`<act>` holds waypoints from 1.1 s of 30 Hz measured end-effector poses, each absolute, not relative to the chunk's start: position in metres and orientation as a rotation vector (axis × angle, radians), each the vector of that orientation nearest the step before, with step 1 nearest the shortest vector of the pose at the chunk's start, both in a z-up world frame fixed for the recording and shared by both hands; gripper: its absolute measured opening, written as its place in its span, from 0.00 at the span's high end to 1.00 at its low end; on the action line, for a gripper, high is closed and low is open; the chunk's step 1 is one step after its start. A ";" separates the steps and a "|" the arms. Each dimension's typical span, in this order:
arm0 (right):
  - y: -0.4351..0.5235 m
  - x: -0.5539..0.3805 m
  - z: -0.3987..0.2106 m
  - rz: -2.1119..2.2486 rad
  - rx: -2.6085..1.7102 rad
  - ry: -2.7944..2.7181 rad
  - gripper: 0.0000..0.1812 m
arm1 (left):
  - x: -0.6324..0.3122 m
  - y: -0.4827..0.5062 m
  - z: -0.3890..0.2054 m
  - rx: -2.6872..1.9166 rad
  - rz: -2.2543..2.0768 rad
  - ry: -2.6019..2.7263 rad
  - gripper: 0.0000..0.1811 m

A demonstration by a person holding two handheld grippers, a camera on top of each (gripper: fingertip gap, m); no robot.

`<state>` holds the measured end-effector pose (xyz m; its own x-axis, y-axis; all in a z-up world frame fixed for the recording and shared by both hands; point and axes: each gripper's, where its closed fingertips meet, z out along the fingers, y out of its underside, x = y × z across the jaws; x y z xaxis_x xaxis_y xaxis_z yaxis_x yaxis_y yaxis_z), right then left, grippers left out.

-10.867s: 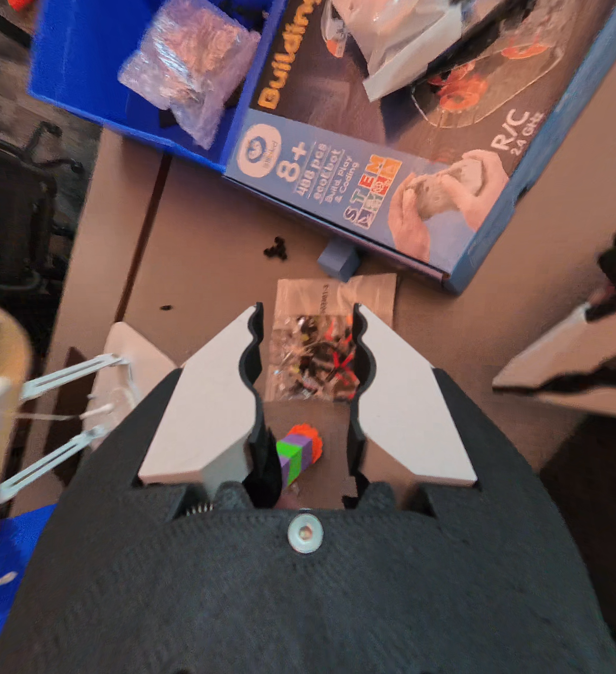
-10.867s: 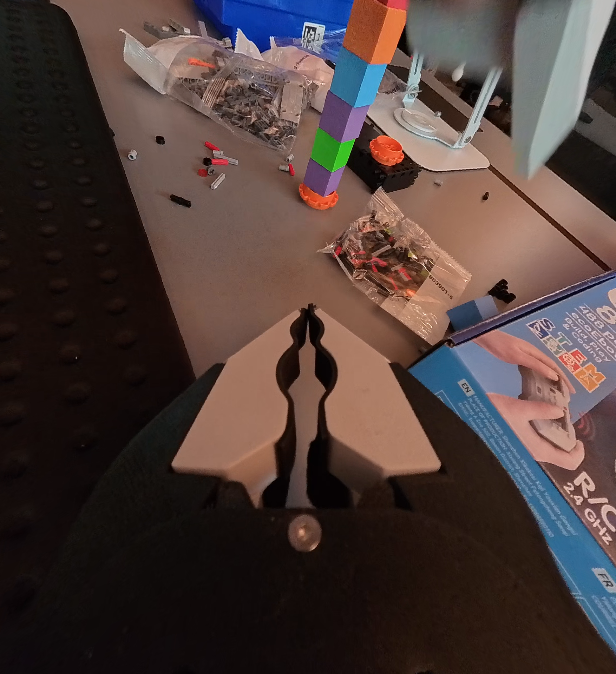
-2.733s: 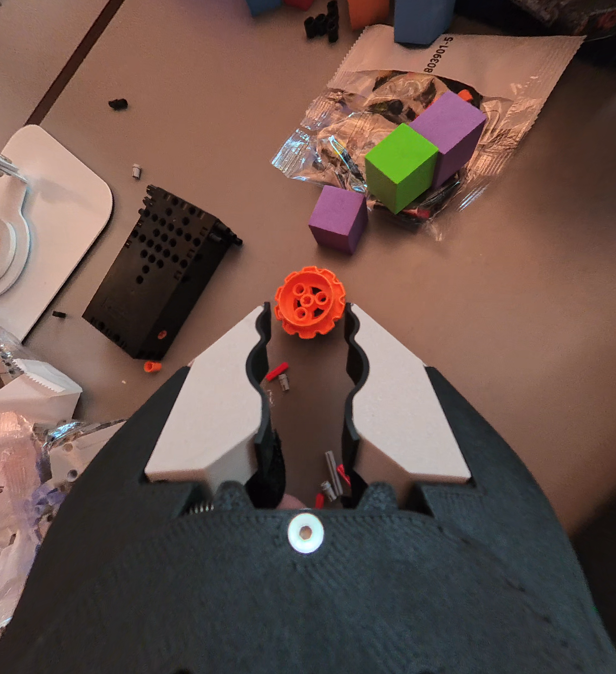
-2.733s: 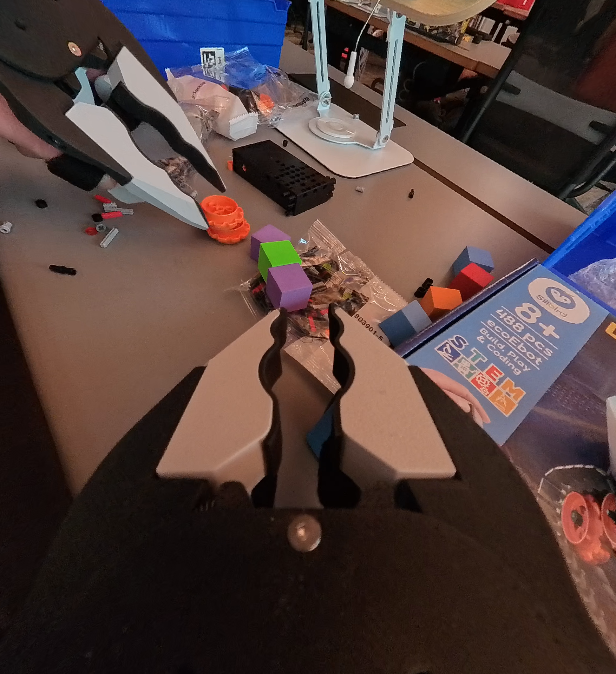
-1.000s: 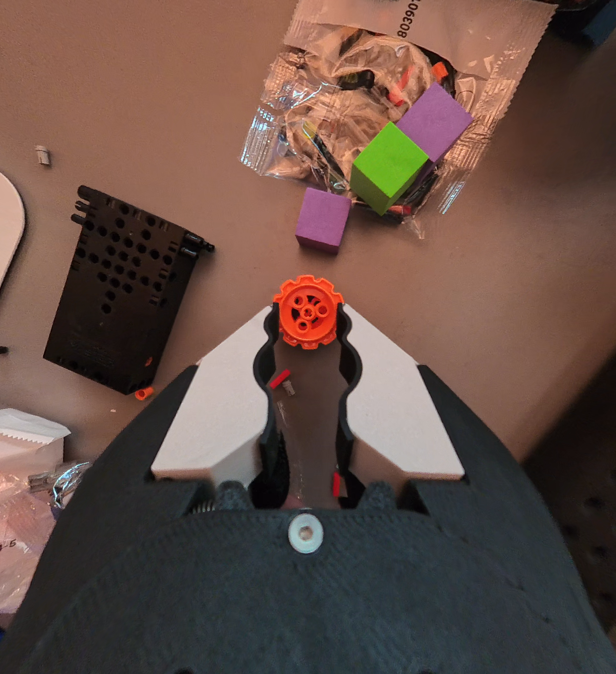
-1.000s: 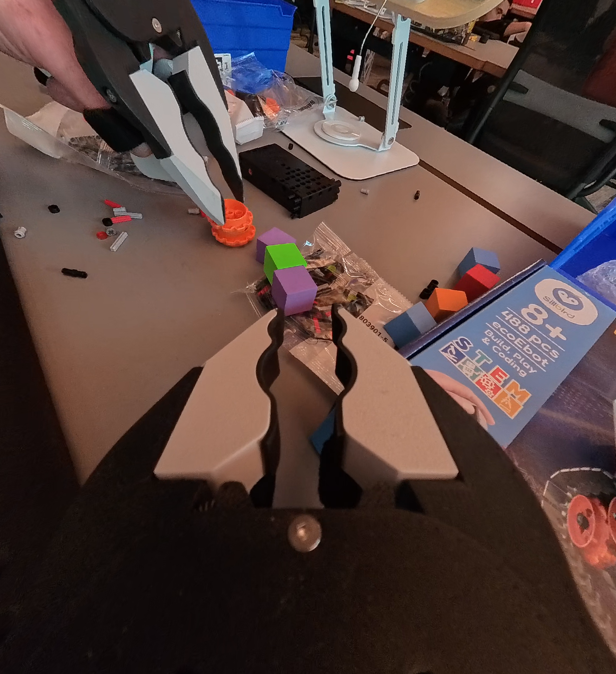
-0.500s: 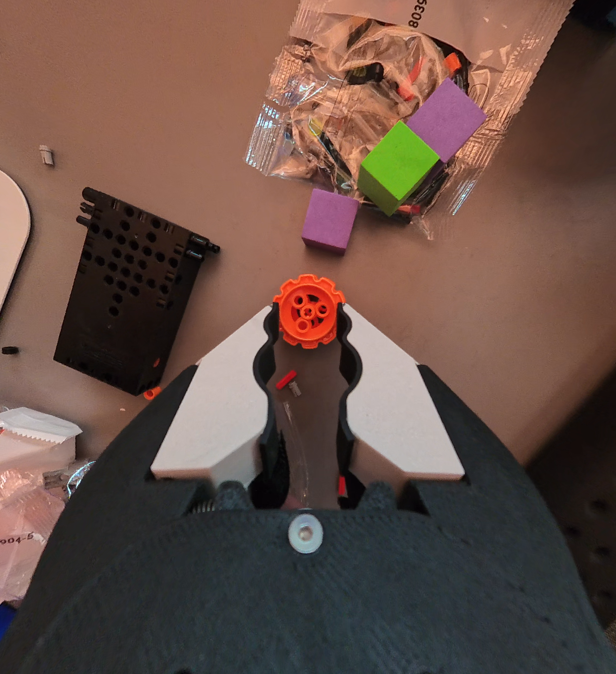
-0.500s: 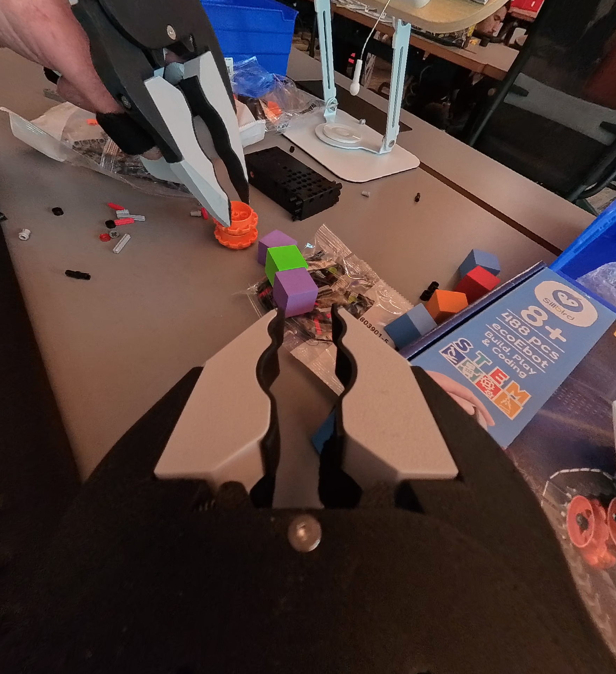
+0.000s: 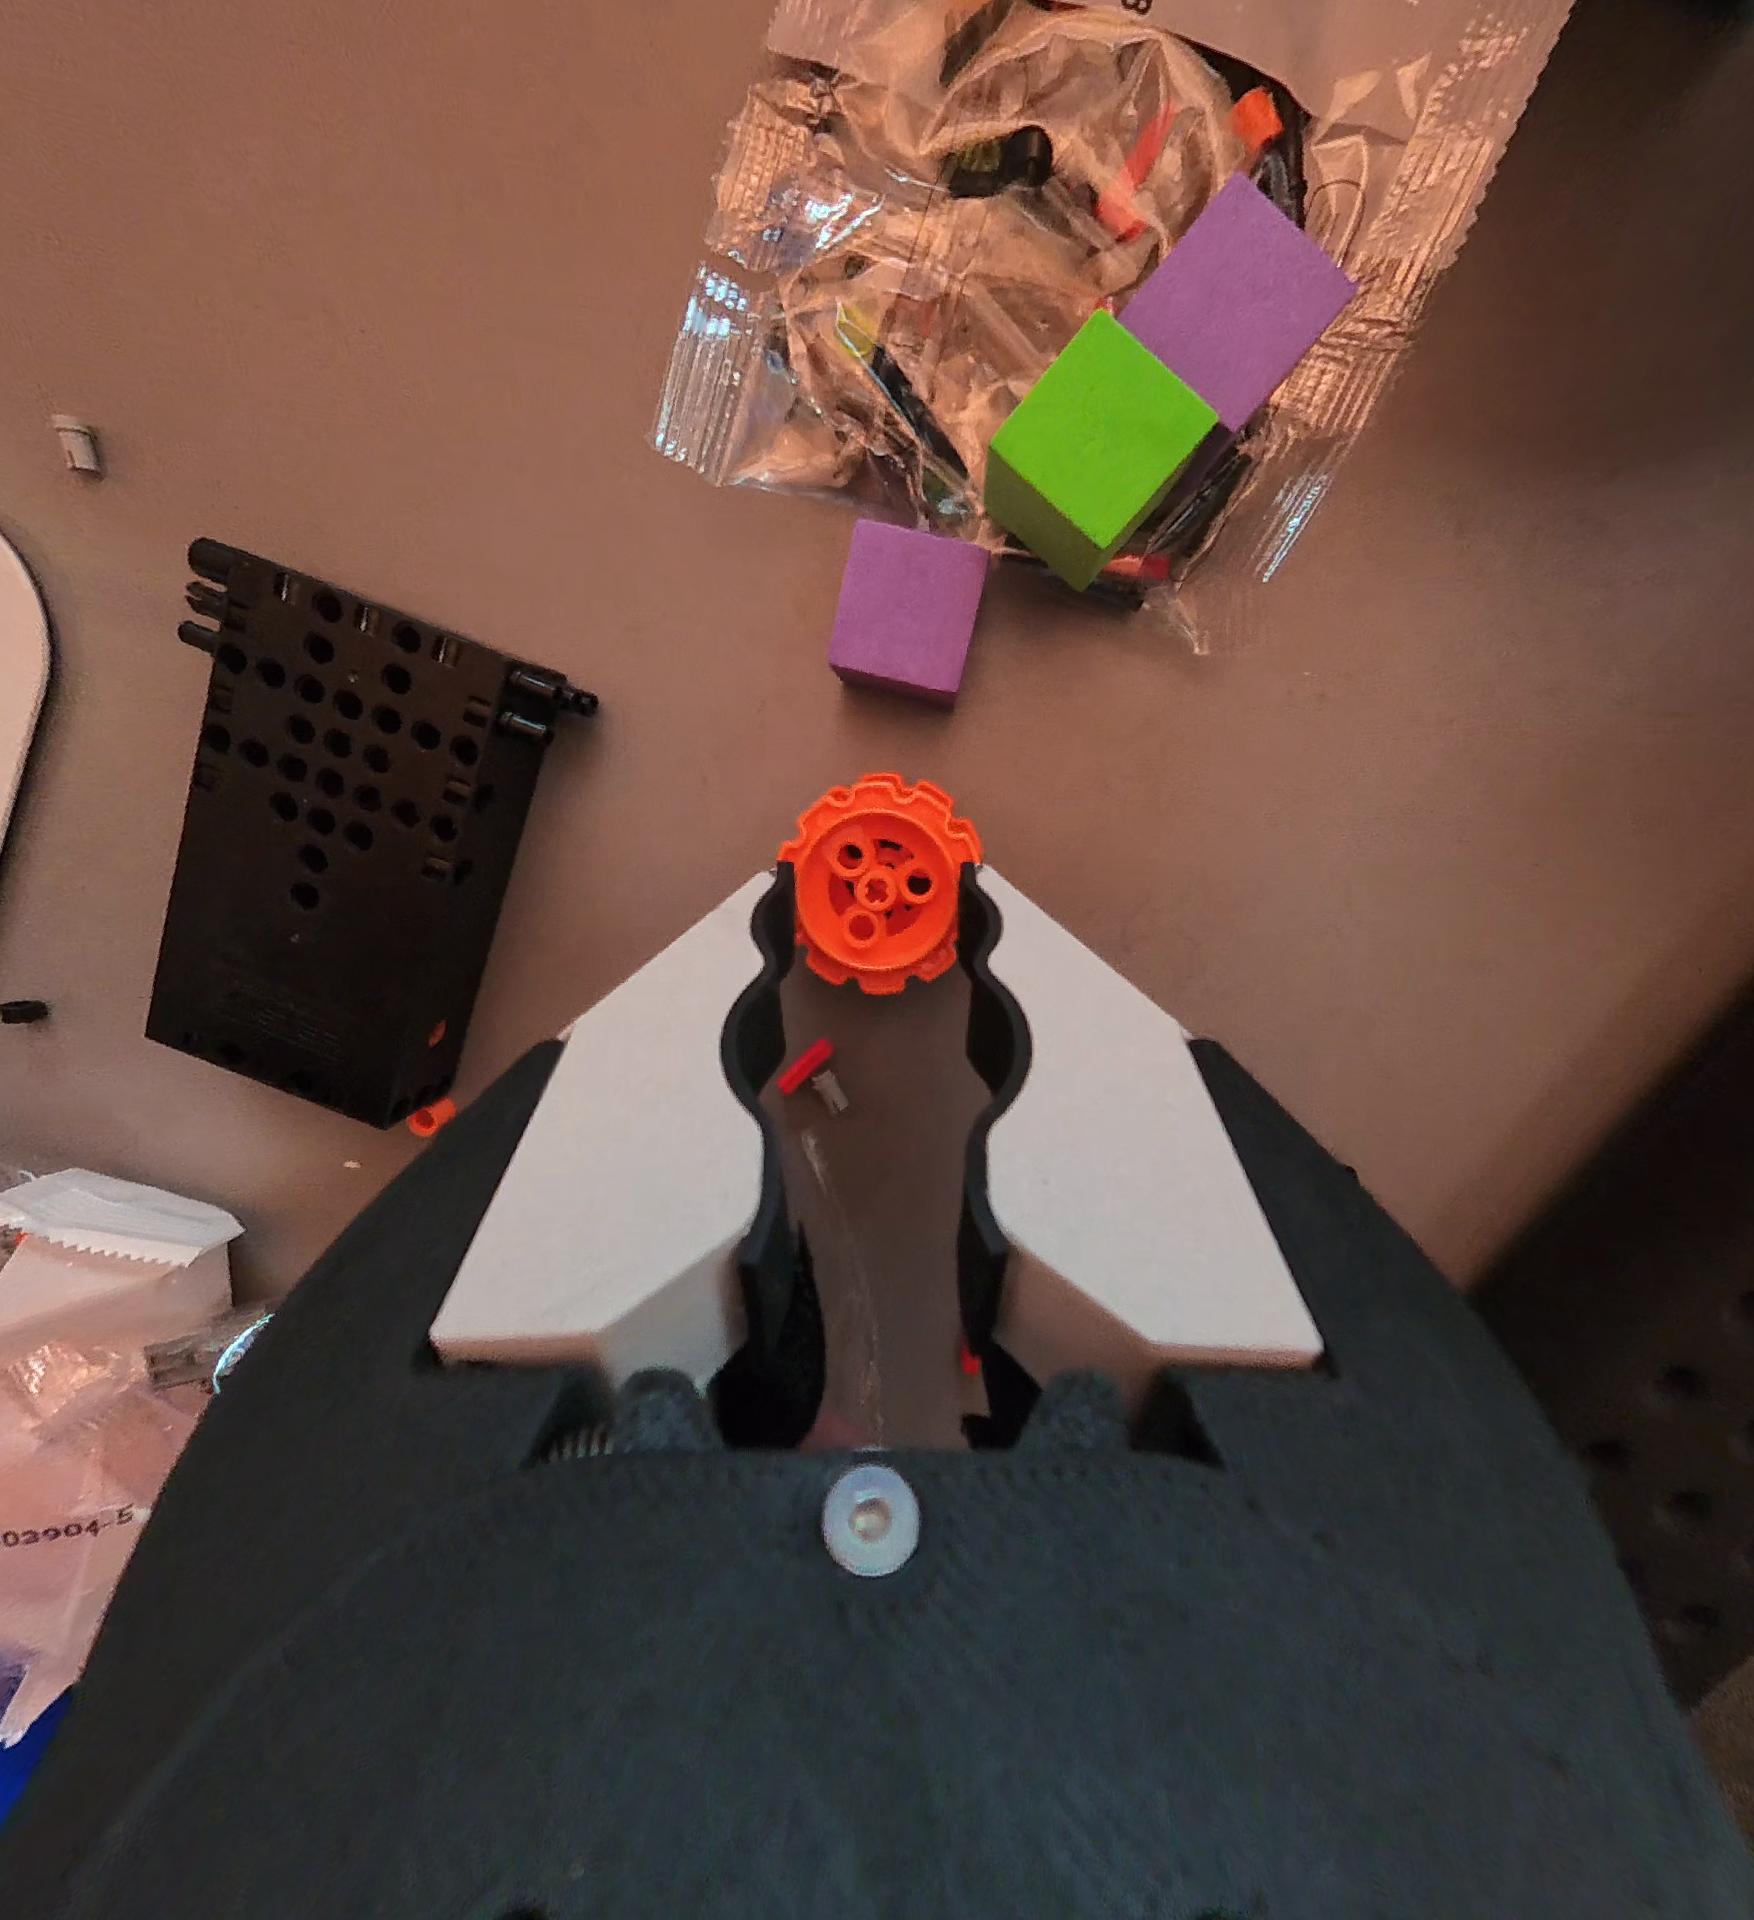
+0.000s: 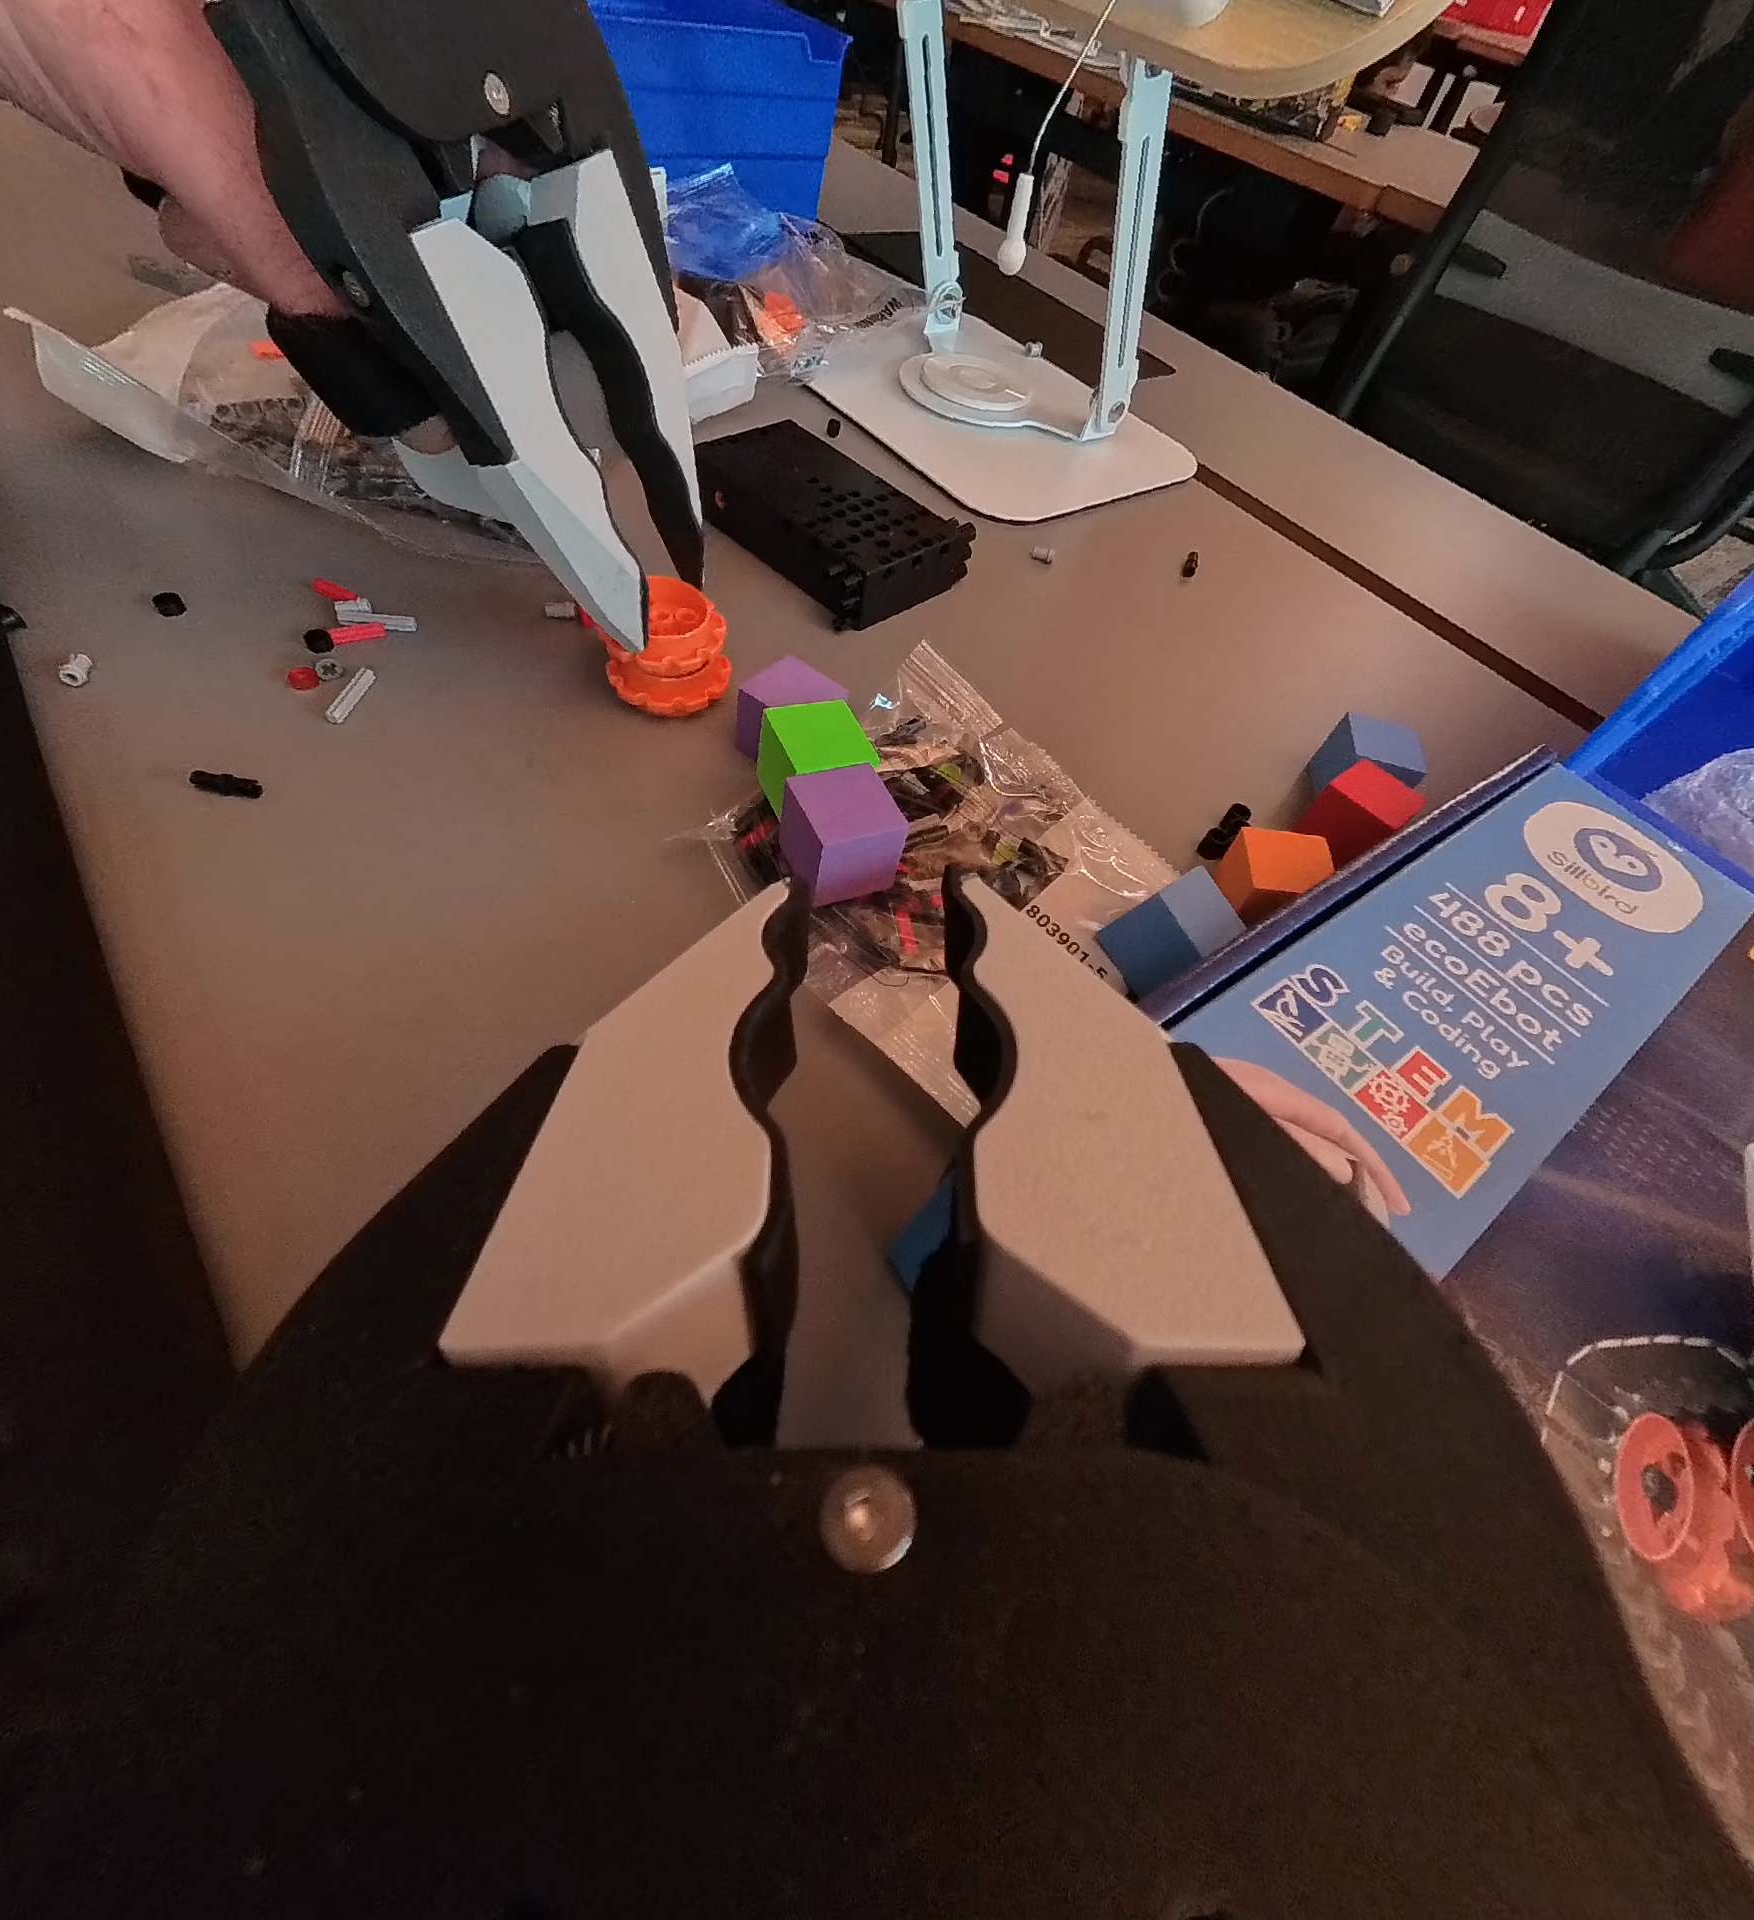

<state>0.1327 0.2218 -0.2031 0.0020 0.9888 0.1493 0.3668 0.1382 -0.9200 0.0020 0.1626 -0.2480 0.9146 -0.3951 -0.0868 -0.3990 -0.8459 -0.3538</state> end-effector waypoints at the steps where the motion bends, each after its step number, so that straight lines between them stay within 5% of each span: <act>1: 0.222 0.133 -0.203 0.875 -1.375 -1.519 0.86 | 0.003 0.162 -0.248 -2.713 0.011 0.593 0.84; 18: 0.221 0.133 -0.201 0.885 -1.368 -1.518 0.86 | 0.002 0.159 -0.246 -2.633 0.005 0.508 0.73; 33: 0.221 0.133 -0.201 0.885 -1.370 -1.516 0.86 | 0.008 0.165 -0.247 -2.610 0.056 0.584 0.80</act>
<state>0.1330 0.2211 -0.2012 -0.0003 0.9893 0.1460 0.3597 0.1363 -0.9231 0.0080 0.1646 -0.2468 0.9089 -0.3940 -0.1370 -0.4129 -0.8031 -0.4296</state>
